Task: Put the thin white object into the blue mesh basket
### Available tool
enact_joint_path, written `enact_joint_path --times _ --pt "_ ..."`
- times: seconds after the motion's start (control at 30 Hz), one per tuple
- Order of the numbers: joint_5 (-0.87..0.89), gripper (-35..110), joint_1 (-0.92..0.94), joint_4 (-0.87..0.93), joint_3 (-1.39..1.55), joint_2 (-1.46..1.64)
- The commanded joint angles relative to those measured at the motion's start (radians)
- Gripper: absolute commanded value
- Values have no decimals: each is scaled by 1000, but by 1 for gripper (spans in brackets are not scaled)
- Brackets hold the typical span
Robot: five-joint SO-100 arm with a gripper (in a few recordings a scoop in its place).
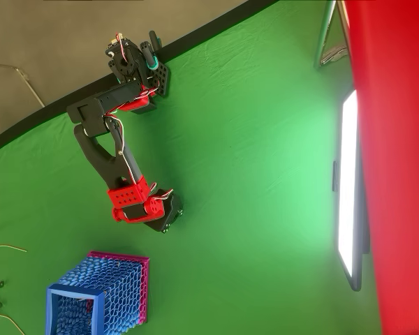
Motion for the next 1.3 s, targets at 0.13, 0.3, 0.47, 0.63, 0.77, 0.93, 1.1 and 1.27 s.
enact_joint_path --times 0.13,0.3,0.47,0.63,0.77,0.93,1.1,1.27 --pt "9 12 -8 18 -44 -3" --pt "6 11 -6 21 -51 -8" --pt "6 11 -3 26 -55 -11" --pt "15 11 -2 37 -69 -21" --pt "17 11 0 55 -92 -38" --pt "17 10 2 61 -101 -44" --pt "14 7 2 66 -109 -49" --pt "6 6 2 69 -114 -54"
